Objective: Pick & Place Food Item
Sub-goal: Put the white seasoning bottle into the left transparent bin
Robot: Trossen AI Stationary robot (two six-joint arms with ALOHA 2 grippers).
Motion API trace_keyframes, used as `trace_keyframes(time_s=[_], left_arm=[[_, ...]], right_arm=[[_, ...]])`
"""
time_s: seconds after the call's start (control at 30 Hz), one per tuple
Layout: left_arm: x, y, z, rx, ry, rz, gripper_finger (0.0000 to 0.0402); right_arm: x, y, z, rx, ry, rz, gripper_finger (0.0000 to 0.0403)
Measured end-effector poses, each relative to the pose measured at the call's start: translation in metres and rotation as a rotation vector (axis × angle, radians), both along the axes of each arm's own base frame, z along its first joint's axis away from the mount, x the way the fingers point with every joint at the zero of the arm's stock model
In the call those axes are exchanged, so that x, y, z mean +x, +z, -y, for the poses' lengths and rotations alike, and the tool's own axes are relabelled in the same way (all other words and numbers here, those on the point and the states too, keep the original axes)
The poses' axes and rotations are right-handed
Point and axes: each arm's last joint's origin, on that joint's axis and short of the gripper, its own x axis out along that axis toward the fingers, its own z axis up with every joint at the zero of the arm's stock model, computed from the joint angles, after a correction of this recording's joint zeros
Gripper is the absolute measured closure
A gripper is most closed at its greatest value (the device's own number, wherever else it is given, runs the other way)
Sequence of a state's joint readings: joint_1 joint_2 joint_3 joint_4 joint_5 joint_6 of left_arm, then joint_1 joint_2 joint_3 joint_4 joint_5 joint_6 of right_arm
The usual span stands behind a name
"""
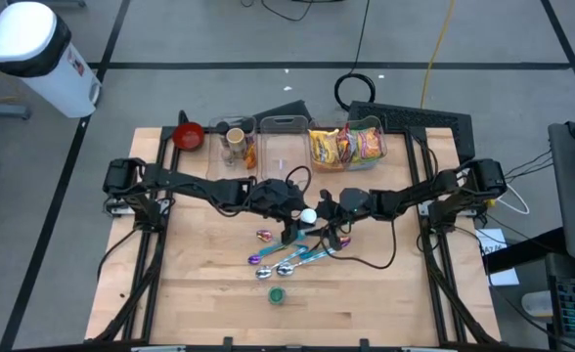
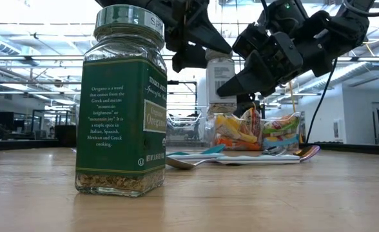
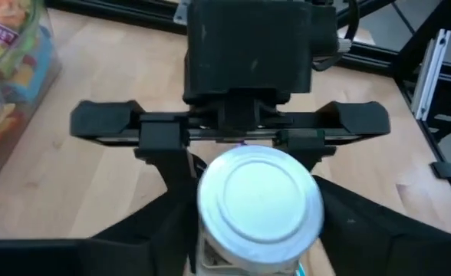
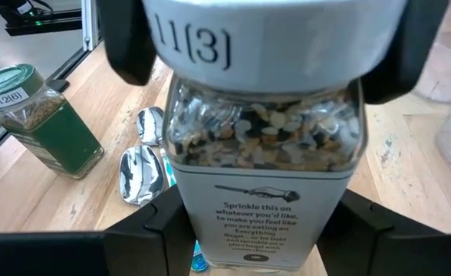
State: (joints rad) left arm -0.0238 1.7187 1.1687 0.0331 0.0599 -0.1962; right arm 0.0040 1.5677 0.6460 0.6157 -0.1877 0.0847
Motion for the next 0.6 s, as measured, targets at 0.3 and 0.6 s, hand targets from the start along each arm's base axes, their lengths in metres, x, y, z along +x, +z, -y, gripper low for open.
trace_keyframes(time_s=[0.3,0.6], left_arm=[[-0.003,0.004,-0.001,0.015,0.035,-0.004,0.0193],[-0.035,0.038,0.007,0.113,0.123,-0.035,0.0193]], right_arm=[[0.000,-0.001,0.000,0.020,-0.019,-0.012,0.0185],[0.000,0.003,0.002,0.046,-0.040,-0.004,0.0147]])
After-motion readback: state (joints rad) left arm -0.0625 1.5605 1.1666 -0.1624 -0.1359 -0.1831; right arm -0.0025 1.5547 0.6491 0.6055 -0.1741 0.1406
